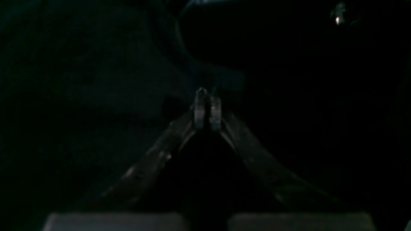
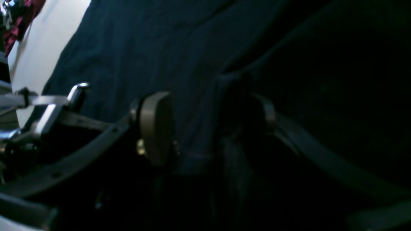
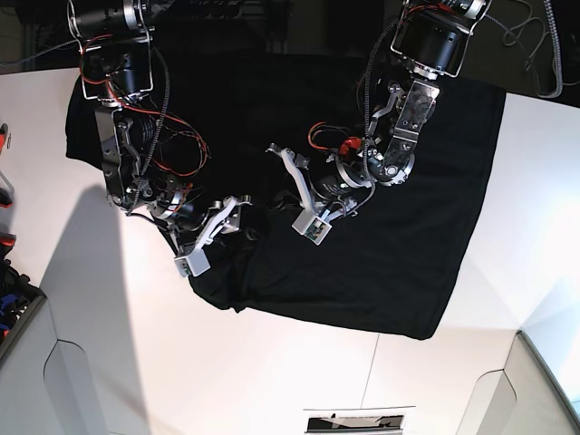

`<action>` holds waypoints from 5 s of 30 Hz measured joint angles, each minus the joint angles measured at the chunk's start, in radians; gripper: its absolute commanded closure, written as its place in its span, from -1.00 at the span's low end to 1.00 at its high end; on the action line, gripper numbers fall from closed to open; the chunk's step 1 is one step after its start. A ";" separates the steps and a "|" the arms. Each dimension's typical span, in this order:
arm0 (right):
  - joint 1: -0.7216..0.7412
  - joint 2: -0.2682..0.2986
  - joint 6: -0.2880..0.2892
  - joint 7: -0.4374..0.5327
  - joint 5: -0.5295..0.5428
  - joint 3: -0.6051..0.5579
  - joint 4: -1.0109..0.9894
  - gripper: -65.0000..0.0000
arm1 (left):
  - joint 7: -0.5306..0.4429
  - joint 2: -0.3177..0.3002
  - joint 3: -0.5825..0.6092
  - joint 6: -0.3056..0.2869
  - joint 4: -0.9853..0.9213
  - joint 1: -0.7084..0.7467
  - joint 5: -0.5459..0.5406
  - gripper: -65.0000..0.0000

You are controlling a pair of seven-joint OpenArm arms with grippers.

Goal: Layout the t-shirt on the table in an organized manner, then fold the t-shirt properly
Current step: 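Press the left gripper on the shirt while the right gripper grasps fabric, then drag the grasped hem outward with the right gripper, smoothing the shirt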

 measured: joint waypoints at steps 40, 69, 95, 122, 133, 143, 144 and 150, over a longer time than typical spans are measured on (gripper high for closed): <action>0.040 -0.057 -0.030 0.097 -0.101 0.154 -0.086 0.99 | 0.004 0.000 0.001 -0.001 0.000 0.000 -0.001 1.00; 0.245 0.312 -0.072 0.153 -0.212 0.159 -0.003 -0.40 | 0.027 0.000 0.000 -0.034 0.000 0.009 -0.057 1.00; 0.059 -0.055 -0.011 -0.179 0.008 0.172 0.124 -0.37 | 0.023 0.000 0.001 -0.045 0.000 0.008 -0.026 1.00; -0.007 0.198 -0.146 0.105 -0.389 0.175 0.076 1.00 | 0.023 0.000 0.001 -0.045 0.000 0.008 -0.029 1.00; 0.014 0.322 -0.114 0.018 -0.116 0.403 0.075 1.00 | 0.023 0.000 0.001 -0.045 0.000 0.008 -0.029 1.00; -0.039 0.127 -0.011 -0.123 0.074 0.329 0.129 1.00 | 0.021 0.000 0.001 -0.045 0.000 0.008 -0.029 1.00; -0.050 0.111 -0.011 -0.123 0.062 0.299 0.129 1.00 | 0.018 0.000 0.001 -0.045 0.000 0.008 -0.029 1.00; -0.098 0.047 -0.022 -0.048 -0.120 0.104 0.129 1.00 | 0.006 0.000 0.003 -0.045 0.000 0.009 -0.027 1.00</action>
